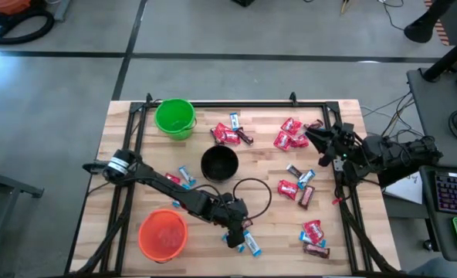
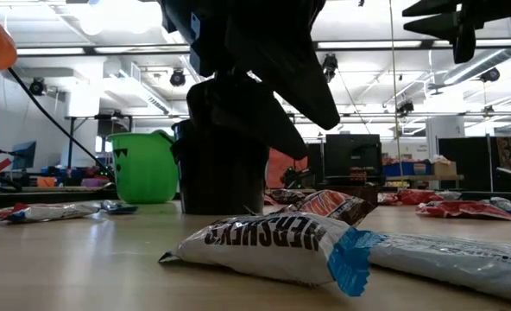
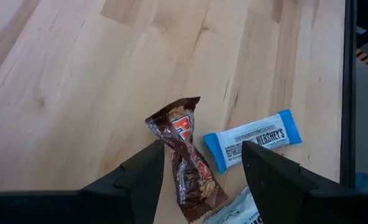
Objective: Sort candy
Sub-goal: Put the brown chocolate into the black bucket
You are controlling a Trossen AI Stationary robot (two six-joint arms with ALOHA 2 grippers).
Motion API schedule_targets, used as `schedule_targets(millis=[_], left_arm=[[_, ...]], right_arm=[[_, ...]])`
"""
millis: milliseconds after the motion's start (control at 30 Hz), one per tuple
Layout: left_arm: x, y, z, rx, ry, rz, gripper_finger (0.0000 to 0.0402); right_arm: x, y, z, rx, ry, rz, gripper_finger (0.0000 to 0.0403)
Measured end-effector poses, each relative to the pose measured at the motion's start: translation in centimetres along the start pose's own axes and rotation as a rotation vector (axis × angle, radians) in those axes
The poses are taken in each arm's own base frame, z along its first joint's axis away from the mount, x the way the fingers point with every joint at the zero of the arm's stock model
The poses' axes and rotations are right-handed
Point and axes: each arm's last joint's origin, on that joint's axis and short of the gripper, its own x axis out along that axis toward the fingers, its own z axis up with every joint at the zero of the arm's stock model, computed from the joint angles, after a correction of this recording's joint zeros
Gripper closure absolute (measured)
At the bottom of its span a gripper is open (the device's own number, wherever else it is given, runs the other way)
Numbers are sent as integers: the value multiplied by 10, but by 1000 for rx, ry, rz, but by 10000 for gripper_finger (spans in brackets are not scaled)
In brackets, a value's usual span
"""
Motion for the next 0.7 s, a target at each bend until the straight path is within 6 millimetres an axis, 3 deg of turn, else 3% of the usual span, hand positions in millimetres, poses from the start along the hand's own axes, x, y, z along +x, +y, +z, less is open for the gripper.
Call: schedule_targets(millis=[700], left_arm=[[20,4,-8,-22,16,21,204]], right_arm=[[5,3,-5,-31,36,-12,294]])
